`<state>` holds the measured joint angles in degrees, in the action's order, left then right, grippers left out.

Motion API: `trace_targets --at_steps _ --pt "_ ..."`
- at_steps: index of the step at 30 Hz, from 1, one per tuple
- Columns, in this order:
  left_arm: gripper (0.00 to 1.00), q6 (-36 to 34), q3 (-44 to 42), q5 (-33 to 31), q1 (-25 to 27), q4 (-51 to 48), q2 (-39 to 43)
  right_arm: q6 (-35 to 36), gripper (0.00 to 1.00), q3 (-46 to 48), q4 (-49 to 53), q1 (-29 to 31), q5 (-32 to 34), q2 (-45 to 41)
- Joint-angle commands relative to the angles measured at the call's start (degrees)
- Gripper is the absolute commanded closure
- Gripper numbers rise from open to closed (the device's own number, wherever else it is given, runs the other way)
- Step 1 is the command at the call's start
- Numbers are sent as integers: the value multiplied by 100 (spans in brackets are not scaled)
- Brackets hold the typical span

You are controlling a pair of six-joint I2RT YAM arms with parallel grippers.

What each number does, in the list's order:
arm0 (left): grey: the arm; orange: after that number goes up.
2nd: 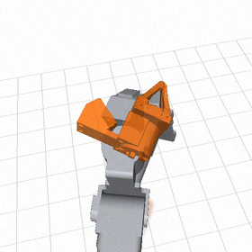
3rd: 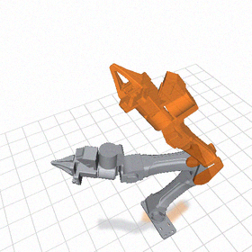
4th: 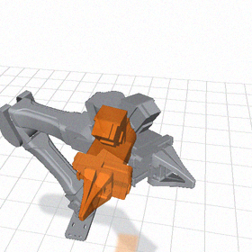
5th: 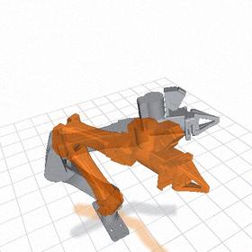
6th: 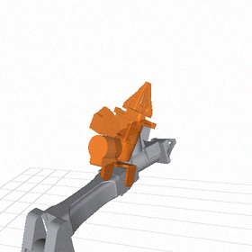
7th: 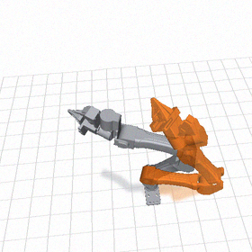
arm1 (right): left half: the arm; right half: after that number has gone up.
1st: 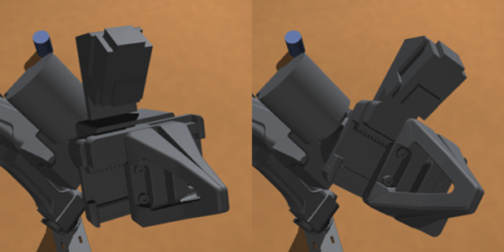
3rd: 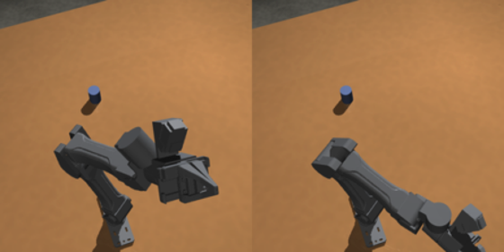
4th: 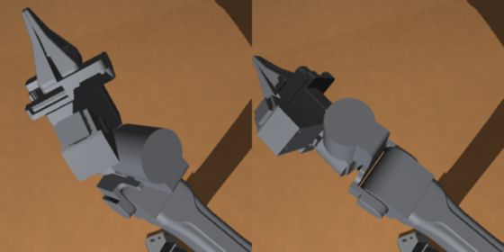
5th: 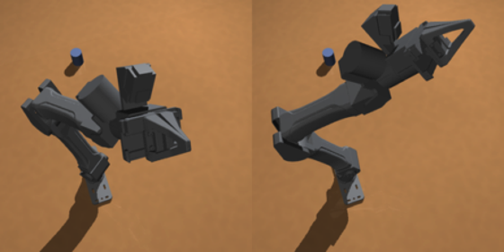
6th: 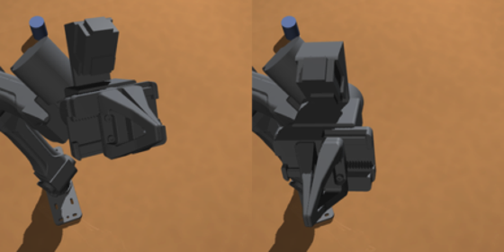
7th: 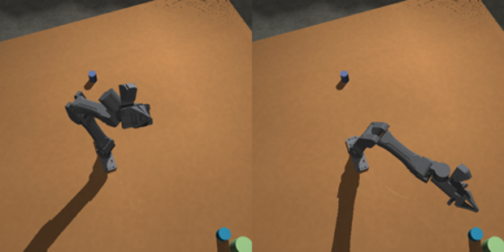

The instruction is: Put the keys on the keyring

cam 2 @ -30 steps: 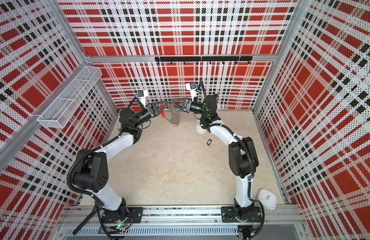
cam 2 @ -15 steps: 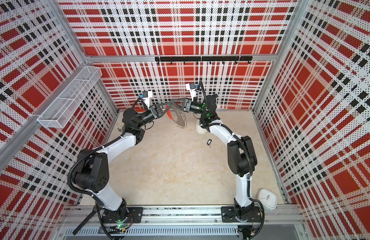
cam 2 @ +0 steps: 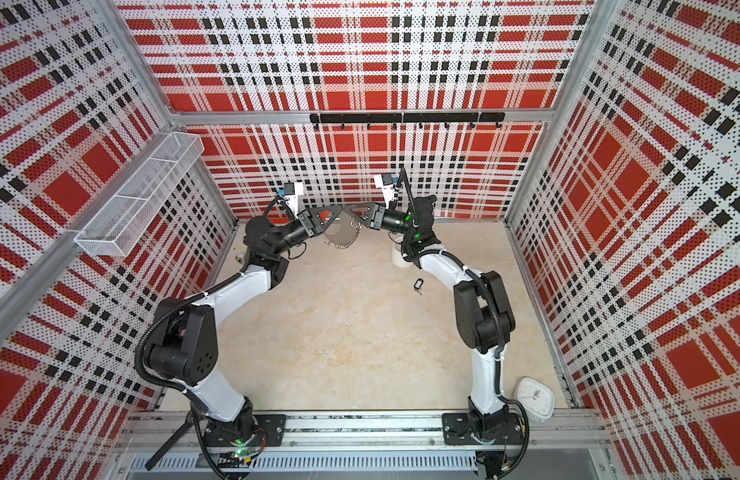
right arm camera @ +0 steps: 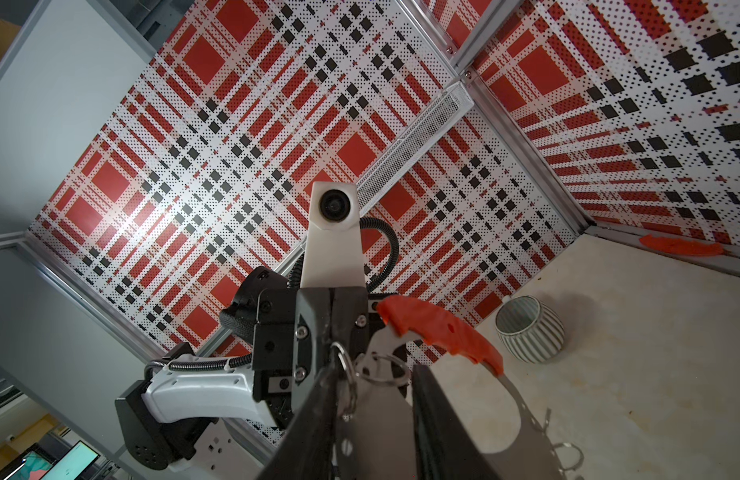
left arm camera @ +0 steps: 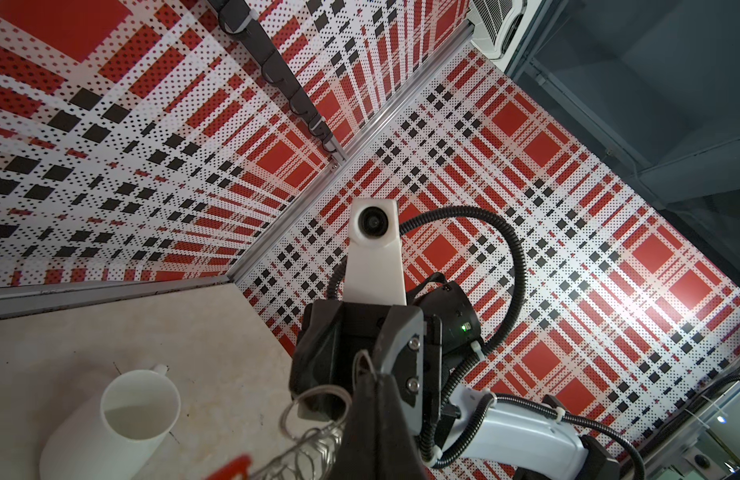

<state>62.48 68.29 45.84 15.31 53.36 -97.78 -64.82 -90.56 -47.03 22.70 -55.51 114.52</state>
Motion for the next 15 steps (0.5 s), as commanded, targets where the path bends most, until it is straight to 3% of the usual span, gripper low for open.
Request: trace_targets --at_steps 1,6,15 --pt "100 -108 87 -31 -13 253 171 -81 70 4 -202 -38 -115 -189" --pt "100 -106 97 -15 -10 253 157 -295 73 13 -516 -34 -195 -172" --pt "100 -108 70 -27 5 238 189 -244 67 33 -478 -187 -293 -305"
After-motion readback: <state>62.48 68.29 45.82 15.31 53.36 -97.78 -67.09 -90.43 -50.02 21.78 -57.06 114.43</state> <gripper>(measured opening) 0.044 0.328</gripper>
